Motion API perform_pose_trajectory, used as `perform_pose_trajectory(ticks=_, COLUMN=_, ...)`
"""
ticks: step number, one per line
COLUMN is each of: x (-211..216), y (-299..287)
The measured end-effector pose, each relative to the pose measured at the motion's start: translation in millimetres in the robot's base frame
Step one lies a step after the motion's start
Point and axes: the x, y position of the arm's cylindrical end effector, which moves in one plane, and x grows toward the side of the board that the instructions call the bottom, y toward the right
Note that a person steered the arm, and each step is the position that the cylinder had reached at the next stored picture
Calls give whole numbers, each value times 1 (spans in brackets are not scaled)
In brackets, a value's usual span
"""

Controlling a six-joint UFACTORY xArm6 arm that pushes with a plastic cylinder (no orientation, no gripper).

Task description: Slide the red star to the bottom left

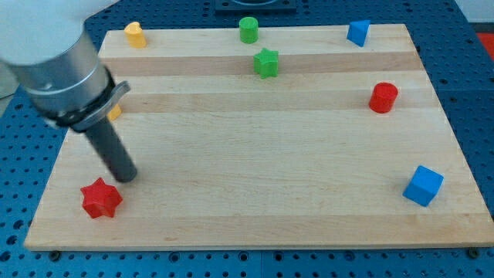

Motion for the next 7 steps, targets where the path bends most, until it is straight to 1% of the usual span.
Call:
perform_pose_trajectory(ticks=1, x=-13, y=43)
perform_pose_trajectory(ticks=2, x=13, y=48)
perform_pose_trajectory(ticks=3, x=41, y=30)
perform_pose_trajectory(ticks=4, x=51, y=5)
perform_pose_trajectory(ticks=5, x=51, y=-32)
perform_pose_trajectory(ticks=6, x=47, y=-44)
perform_pose_trajectory(ticks=7, x=1, y=-3)
